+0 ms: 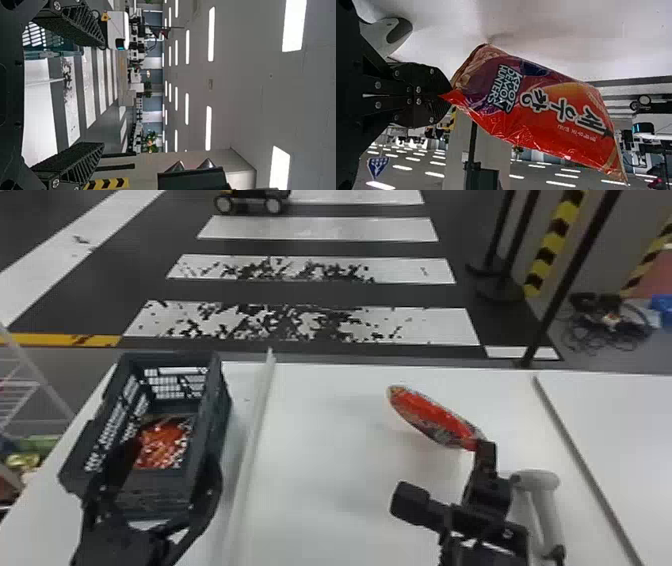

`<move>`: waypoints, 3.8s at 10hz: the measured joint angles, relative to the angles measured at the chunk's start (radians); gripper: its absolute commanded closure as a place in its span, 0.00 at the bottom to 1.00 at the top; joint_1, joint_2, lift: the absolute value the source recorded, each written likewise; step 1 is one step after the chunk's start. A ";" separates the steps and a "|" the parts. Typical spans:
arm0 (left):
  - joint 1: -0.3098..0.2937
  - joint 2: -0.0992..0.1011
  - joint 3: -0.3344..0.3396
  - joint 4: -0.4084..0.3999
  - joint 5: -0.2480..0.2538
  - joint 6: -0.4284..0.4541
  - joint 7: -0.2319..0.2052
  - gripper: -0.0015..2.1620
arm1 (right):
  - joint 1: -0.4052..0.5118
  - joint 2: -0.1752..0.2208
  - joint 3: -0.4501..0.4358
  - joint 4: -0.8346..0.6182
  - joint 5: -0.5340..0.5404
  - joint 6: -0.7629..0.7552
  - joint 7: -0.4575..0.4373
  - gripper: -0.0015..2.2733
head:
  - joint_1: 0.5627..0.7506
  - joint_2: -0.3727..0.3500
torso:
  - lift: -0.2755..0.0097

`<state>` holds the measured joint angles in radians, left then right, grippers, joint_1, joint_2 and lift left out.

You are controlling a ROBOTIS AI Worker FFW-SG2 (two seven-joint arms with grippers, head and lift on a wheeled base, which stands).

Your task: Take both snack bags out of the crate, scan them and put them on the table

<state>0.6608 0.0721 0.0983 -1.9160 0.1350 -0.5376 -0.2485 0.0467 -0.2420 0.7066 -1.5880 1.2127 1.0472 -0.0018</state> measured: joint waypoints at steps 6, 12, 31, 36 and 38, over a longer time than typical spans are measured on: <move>-0.007 0.000 0.001 0.010 0.000 0.000 0.000 0.05 | 0.092 -0.033 0.041 -0.223 -0.076 0.094 0.175 0.02 | 0.70 0.60 | 0.65; -0.008 -0.003 0.000 0.012 0.000 0.000 0.000 0.05 | 0.092 -0.027 -0.207 -0.474 -0.450 0.188 0.390 0.03 | 0.70 0.57 | 0.65; 0.001 -0.006 0.009 0.009 -0.002 0.003 0.000 0.05 | -0.052 0.124 -0.613 -0.178 -1.341 -0.408 0.303 0.99 | 0.70 0.70 | 0.65; 0.001 -0.008 0.010 0.011 -0.003 0.003 0.000 0.05 | -0.100 0.125 -0.588 -0.033 -1.292 -0.446 0.307 0.99 | 0.70 0.69 | 0.65; 0.002 -0.008 0.010 0.011 -0.003 0.003 0.000 0.05 | -0.111 0.125 -0.581 -0.004 -1.245 -0.433 0.287 0.99 | 0.70 0.68 | 0.65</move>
<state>0.6626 0.0644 0.1088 -1.9050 0.1319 -0.5345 -0.2485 -0.0639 -0.1169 0.1260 -1.5916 -0.0321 0.6146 0.2849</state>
